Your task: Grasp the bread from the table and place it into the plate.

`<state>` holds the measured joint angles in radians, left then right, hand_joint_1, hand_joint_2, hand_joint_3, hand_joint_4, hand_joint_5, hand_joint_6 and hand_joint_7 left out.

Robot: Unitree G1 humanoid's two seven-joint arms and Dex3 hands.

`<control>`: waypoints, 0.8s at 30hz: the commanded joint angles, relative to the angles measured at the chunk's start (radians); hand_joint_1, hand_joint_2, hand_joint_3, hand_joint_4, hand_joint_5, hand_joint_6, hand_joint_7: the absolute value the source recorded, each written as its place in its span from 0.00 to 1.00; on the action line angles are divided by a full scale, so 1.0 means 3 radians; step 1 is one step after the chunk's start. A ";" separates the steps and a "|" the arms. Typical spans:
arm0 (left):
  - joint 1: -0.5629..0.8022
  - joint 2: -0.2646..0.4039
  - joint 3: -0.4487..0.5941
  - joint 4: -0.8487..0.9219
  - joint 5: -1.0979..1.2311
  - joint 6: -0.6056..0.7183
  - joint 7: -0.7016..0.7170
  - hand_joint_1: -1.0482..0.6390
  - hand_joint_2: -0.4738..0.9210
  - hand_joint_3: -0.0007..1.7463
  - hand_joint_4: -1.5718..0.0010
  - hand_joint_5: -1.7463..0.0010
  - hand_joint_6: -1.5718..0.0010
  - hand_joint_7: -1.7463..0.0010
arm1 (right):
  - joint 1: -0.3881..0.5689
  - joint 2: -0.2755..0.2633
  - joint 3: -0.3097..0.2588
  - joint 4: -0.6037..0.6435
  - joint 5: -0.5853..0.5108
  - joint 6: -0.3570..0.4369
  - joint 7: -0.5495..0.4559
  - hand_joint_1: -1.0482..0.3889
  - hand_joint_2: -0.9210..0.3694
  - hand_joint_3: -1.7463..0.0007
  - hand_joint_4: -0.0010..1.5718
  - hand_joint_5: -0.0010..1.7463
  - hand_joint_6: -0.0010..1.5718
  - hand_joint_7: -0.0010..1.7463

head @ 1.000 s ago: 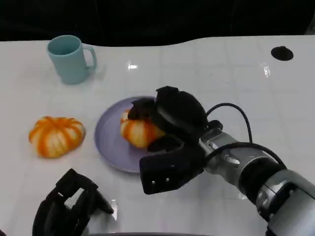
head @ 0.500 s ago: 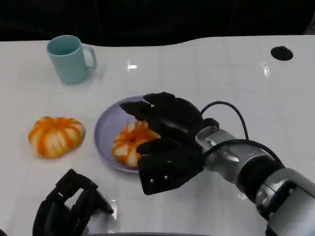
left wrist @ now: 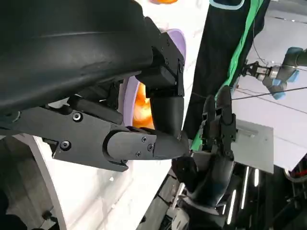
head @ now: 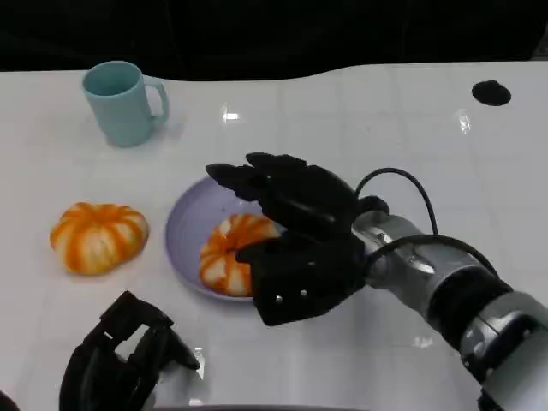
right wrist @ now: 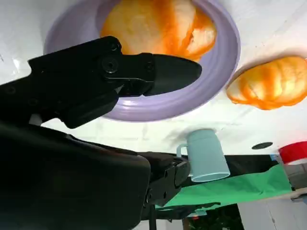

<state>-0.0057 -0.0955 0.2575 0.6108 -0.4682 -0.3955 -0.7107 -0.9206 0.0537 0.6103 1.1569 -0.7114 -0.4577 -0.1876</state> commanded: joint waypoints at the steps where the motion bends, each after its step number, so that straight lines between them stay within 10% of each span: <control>1: 0.0008 0.0050 0.0021 0.0023 0.0003 -0.0041 -0.0002 0.31 1.00 0.16 0.62 0.00 0.70 0.11 | 0.0171 -0.0184 -0.0160 -0.0211 0.0214 -0.0197 0.0152 0.06 0.00 0.71 0.00 0.00 0.02 0.00; 11: -0.0029 0.0029 0.0015 0.0044 -0.0023 -0.0010 -0.0018 0.31 1.00 0.16 0.61 0.00 0.69 0.13 | 0.0837 -0.0538 -0.0746 -0.0779 0.1174 -0.0817 0.0945 0.13 0.00 0.71 0.06 0.03 0.06 0.02; 24: -0.0040 0.0009 0.0011 0.0041 -0.0006 -0.0005 0.0024 0.31 1.00 0.16 0.61 0.00 0.68 0.13 | 0.1807 -0.0799 -0.1491 -0.1676 0.3124 -0.0229 0.3277 0.13 0.00 0.68 0.11 0.07 0.10 0.03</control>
<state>-0.0174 -0.1048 0.2575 0.6216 -0.4688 -0.4016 -0.7106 -0.4203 -0.1626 0.2078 0.6806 0.1478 -0.5477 0.7117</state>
